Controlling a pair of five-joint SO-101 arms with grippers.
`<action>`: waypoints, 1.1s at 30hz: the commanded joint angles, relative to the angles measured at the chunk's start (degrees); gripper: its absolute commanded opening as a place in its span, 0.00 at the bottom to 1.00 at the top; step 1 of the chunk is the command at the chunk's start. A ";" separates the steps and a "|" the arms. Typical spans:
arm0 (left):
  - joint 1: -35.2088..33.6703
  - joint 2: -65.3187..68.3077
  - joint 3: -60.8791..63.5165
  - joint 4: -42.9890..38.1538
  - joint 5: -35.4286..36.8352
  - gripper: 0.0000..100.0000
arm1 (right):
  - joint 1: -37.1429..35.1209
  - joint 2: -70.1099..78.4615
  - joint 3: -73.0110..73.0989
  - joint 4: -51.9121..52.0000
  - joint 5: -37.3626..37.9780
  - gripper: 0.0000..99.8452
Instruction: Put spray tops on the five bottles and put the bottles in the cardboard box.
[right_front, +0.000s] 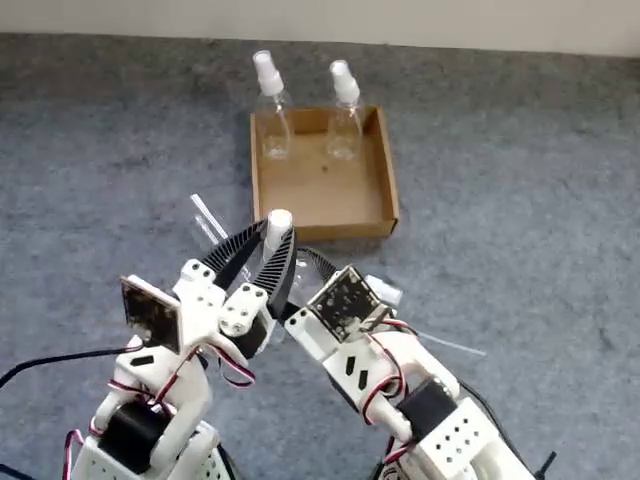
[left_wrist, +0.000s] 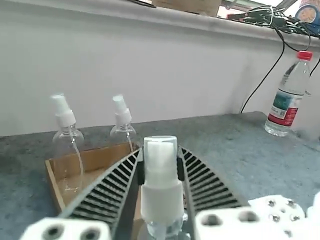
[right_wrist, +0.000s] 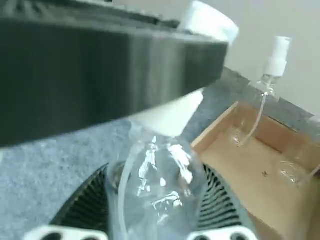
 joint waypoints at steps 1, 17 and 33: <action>0.92 0.66 0.13 0.18 -1.05 0.01 | 1.10 -3.30 -1.89 -0.04 -2.37 0.00; -3.21 0.40 -2.86 12.04 -7.74 0.11 | 5.32 -3.21 -1.98 0.04 -2.64 0.00; -17.01 -0.13 -20.44 21.63 -17.23 0.17 | 12.53 -3.03 -7.60 2.68 -2.64 0.00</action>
